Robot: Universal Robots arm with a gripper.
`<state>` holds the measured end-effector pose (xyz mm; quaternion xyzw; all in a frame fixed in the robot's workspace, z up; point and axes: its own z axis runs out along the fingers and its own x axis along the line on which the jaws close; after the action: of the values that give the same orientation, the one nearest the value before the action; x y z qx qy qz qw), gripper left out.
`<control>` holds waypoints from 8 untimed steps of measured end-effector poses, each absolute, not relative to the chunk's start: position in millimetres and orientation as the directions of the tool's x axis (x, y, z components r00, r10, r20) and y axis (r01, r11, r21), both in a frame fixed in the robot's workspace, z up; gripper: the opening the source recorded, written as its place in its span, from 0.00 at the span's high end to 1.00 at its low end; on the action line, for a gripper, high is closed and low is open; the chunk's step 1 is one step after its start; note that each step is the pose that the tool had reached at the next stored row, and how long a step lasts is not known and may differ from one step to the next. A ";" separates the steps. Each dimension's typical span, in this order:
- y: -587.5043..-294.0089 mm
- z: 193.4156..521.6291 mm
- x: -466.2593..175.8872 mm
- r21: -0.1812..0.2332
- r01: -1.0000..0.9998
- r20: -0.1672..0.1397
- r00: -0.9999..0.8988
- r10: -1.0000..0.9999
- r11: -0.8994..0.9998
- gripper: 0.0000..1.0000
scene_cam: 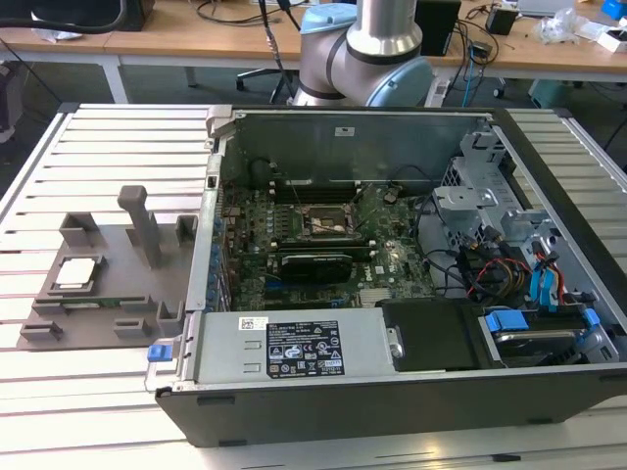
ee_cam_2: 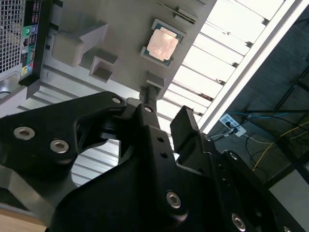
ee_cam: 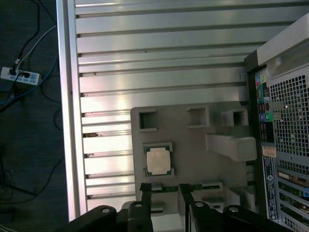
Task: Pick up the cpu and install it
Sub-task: 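Pick up the cpu and move it towards the insertion slot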
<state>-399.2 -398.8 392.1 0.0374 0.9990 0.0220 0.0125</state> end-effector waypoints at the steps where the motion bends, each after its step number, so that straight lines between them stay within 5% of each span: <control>1: -398.8 392.1 -399.2 0.045 0.074 -0.023 -0.997 0.075 0.996 0.52; 5: -398.8 392.1 -399.2 0.045 0.074 -0.023 -0.997 0.075 0.996 0.34; 8: -398.8 392.1 -399.3 0.045 0.074 -0.023 -0.997 0.075 0.996 0.34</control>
<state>-399.3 -398.8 392.1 0.0374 0.9990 0.0220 0.0125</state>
